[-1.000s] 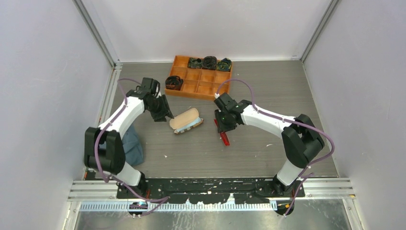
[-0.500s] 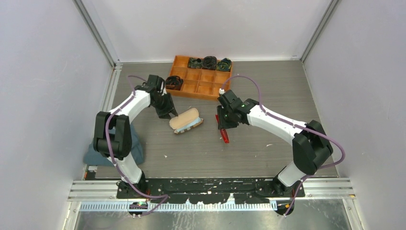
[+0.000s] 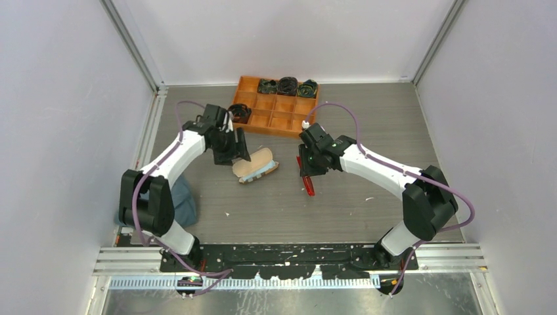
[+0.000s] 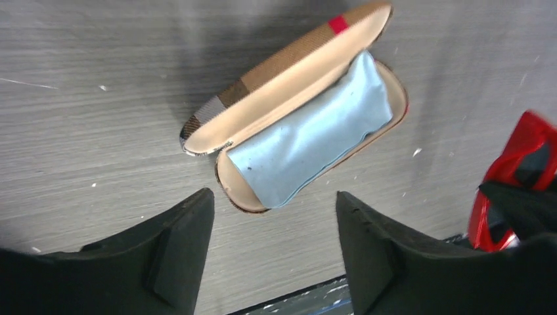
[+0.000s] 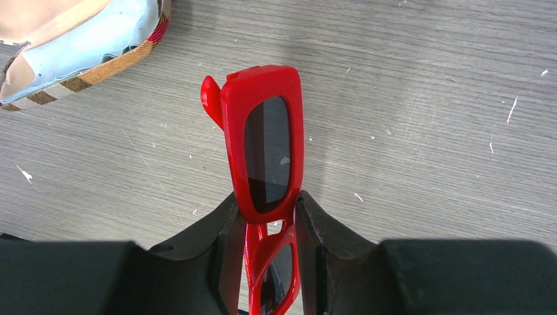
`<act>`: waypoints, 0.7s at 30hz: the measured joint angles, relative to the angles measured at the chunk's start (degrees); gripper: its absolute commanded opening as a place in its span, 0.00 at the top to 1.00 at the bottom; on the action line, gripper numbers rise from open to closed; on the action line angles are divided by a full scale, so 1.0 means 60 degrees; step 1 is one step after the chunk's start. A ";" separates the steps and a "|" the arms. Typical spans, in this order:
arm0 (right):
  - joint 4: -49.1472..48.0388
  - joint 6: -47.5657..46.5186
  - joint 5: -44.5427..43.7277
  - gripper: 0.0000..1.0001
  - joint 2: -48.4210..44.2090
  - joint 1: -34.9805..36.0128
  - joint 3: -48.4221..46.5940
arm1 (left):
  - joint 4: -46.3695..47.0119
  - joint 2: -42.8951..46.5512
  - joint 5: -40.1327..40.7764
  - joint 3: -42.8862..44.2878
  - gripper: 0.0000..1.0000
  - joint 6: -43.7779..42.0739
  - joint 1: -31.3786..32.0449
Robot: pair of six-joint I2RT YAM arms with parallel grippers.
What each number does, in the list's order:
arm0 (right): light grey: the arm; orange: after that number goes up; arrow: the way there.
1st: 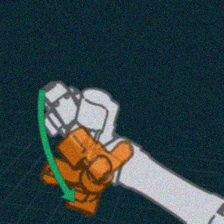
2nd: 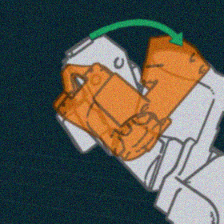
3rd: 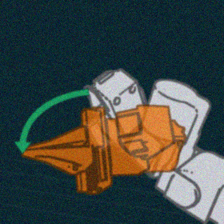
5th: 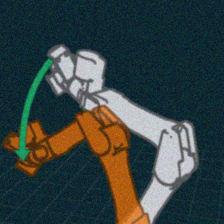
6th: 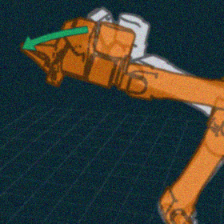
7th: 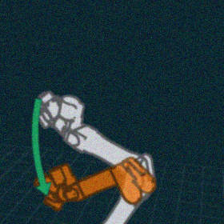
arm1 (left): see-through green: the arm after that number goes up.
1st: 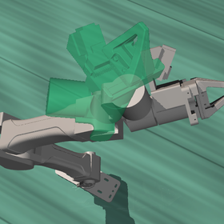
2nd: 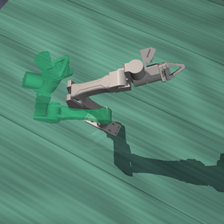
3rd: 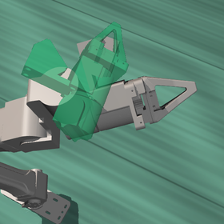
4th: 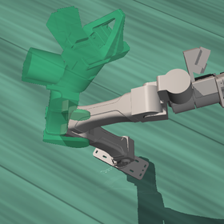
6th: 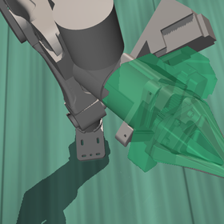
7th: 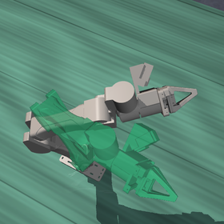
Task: Organize the sunglasses
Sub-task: Adjust the sunglasses case at the center of the board.
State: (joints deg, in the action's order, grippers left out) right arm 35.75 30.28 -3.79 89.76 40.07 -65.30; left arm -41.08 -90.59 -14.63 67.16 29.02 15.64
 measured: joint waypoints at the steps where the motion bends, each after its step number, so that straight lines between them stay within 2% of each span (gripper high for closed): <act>1: 0.0000 0.0007 -0.0004 0.63 0.0000 0.0000 0.0000 | -0.0058 0.0066 0.0113 0.0117 0.26 -0.0153 0.0000; 7: 0.0004 0.0022 0.0000 0.63 0.0000 0.0000 0.0000 | -0.0153 -0.0506 0.0437 0.1563 0.27 -0.2000 -0.0033; 14: 0.0040 0.0044 -0.0015 0.63 -0.0062 0.0000 0.0058 | -0.1122 -0.2787 -0.0197 0.3723 0.29 -0.4393 -0.0047; 21: 0.0171 0.0044 -0.0055 0.63 -0.0484 0.0000 0.0248 | -0.1825 -0.4273 -0.1009 0.3836 0.37 -0.5067 -0.0047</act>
State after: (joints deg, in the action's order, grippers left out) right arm 36.77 30.55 -4.12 86.85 40.07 -63.81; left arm -52.03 -116.22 -20.69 90.17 -1.39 15.35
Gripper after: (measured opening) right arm 0.372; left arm 0.657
